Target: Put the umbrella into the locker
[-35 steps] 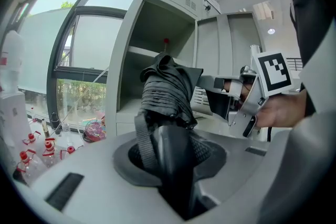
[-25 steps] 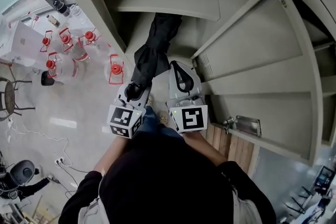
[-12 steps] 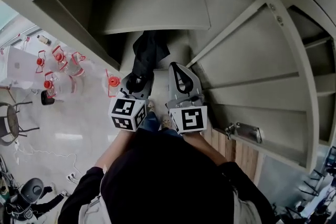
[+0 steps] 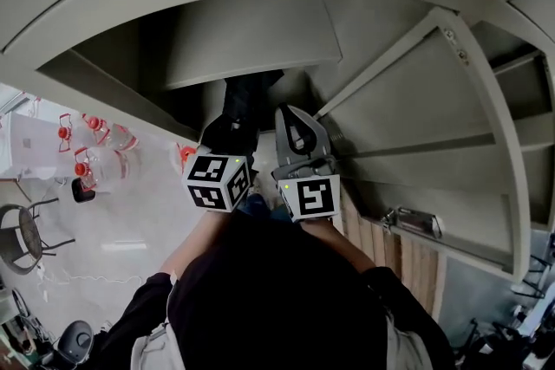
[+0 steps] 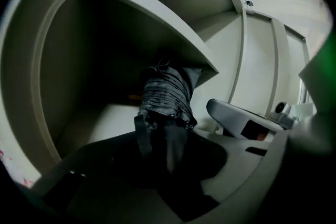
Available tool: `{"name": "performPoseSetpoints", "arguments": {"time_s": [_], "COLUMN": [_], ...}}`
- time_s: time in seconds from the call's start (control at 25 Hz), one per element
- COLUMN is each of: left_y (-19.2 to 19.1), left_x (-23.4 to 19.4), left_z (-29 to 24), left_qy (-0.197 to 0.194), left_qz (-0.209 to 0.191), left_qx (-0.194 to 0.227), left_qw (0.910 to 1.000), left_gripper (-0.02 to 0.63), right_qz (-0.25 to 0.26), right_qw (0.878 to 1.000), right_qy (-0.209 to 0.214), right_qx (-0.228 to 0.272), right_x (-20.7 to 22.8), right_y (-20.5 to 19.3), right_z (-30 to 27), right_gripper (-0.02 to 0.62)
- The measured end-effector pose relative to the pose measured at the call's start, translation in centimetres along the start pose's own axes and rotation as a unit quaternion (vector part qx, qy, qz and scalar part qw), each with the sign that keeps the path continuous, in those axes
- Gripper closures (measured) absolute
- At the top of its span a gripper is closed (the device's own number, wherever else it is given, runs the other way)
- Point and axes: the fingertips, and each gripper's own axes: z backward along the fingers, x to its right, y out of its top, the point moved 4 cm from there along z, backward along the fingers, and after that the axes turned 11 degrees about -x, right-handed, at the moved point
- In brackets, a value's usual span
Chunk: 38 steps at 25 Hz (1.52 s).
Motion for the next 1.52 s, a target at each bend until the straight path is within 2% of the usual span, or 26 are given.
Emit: {"name": "performPoseSetpoints", "arguments": {"time_s": [0.36, 0.72, 0.88, 0.96, 1.08, 1.24, 1.36, 1.4, 1.44, 1.52], "left_y": [1.7, 1.5, 0.1, -1.0, -2.1, -1.9, -1.4, -1.4, -1.4, -1.4], "left_x": [-1.0, -1.9, -1.9, -2.2, -2.4, -1.9, -1.3, -1.1, -0.9, -0.8], "left_z": [-1.7, -2.5, -2.9, -2.9, -3.1, -2.9, -3.0, -3.1, -3.0, -2.7], "left_qy": [0.028, 0.077, 0.095, 0.121, 0.138, 0.152, 0.192, 0.204, 0.216, 0.23], "left_qz": [0.026, 0.055, 0.087, 0.101, 0.102, 0.07, -0.002, -0.028, -0.05, -0.079], "left_qx": [-0.018, -0.044, -0.07, -0.096, -0.115, -0.127, -0.125, -0.12, -0.113, -0.099], "left_qw": [0.9991, 0.9945, 0.9892, 0.9829, 0.9784, 0.9776, 0.9734, 0.9713, 0.9686, 0.965], "left_gripper": [0.495, 0.495, 0.471, 0.443, 0.428, 0.406, 0.383, 0.311, 0.291, 0.291], "right_qz": [0.009, 0.019, 0.02, 0.02, 0.019, 0.019, 0.02, 0.019, 0.016, 0.011], "right_qw": [1.0, 0.999, 0.998, 0.998, 0.998, 0.998, 0.997, 0.997, 0.997, 0.997], "right_qy": [0.022, 0.049, 0.058, 0.061, 0.062, 0.066, 0.069, 0.069, 0.069, 0.07], "right_qx": [0.001, 0.004, 0.007, 0.009, 0.01, 0.008, 0.007, 0.006, 0.005, 0.002], "right_x": [0.0, -0.2, -0.3, -0.3, -0.1, -0.1, 0.0, 0.1, 0.1, 0.2], "right_y": [0.8, 1.3, 1.5, 1.5, 1.5, 1.3, 1.1, 1.0, 1.0, 0.9], "right_z": [-1.1, -1.5, -1.5, -1.4, -1.2, -0.8, -0.5, -0.4, -0.2, 0.0], "right_gripper": [0.592, 0.594, 0.594, 0.594, 0.593, 0.593, 0.592, 0.593, 0.594, 0.593]}}
